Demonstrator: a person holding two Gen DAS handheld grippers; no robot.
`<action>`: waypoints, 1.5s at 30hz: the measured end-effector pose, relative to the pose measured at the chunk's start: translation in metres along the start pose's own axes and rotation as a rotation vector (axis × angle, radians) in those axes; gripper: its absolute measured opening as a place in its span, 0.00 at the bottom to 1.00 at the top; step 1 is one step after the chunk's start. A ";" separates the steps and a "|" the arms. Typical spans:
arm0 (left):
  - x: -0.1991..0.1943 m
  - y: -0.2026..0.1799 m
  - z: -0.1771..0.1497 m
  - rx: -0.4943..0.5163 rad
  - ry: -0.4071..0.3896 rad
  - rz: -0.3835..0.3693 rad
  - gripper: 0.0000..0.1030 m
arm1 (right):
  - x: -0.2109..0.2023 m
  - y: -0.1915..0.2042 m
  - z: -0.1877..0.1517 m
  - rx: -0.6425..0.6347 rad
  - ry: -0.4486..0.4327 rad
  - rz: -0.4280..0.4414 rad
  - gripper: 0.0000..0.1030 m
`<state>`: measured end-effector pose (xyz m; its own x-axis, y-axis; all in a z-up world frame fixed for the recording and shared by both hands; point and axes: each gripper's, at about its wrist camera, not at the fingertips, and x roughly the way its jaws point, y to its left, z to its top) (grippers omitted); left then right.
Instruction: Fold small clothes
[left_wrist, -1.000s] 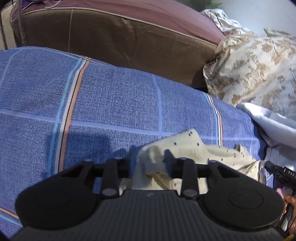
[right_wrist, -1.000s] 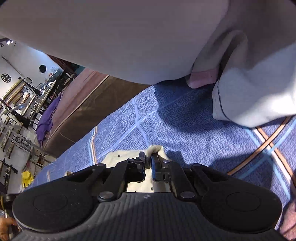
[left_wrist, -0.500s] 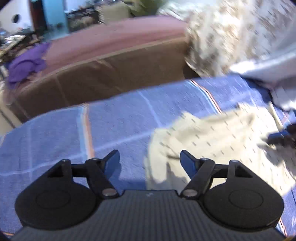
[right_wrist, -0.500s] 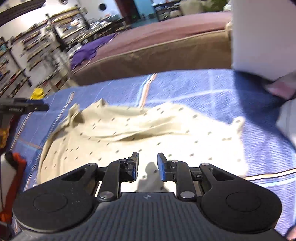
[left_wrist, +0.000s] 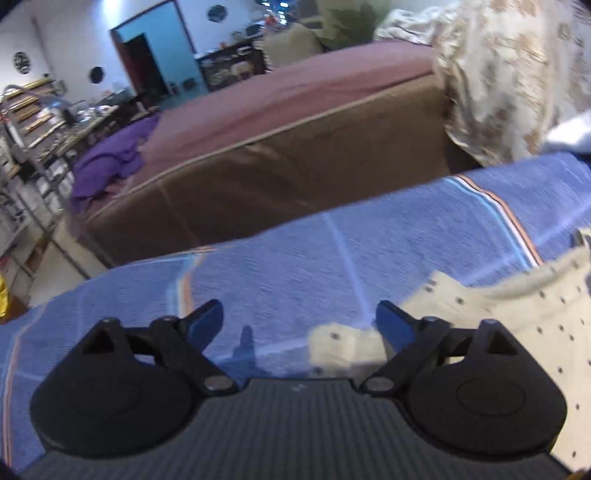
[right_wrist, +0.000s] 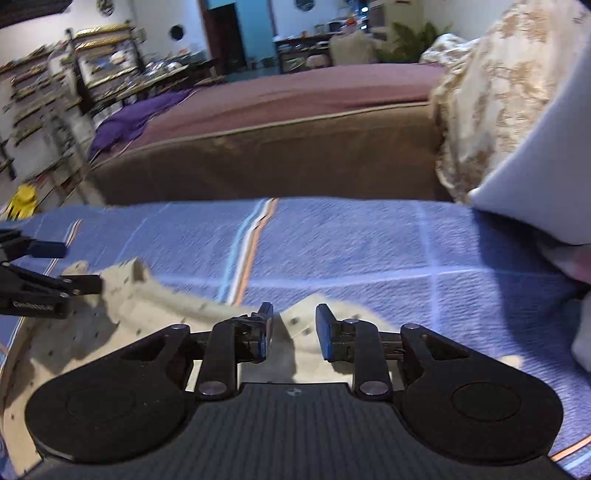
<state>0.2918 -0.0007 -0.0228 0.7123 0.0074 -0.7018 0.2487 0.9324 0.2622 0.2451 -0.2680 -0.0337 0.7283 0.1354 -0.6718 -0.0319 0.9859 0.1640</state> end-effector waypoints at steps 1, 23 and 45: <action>-0.006 0.010 0.001 -0.017 -0.003 -0.028 0.91 | -0.005 -0.009 0.003 0.025 -0.004 -0.019 0.69; -0.170 -0.332 -0.186 1.158 -0.500 -0.293 0.43 | -0.098 -0.132 -0.043 0.467 0.192 0.033 0.97; -0.129 -0.251 -0.052 0.324 -0.157 -0.753 0.06 | -0.089 -0.143 -0.069 0.636 0.203 0.246 0.10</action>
<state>0.1029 -0.2170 -0.0325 0.3570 -0.6494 -0.6715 0.8546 0.5172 -0.0458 0.1376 -0.4139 -0.0477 0.6072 0.4236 -0.6722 0.2720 0.6841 0.6768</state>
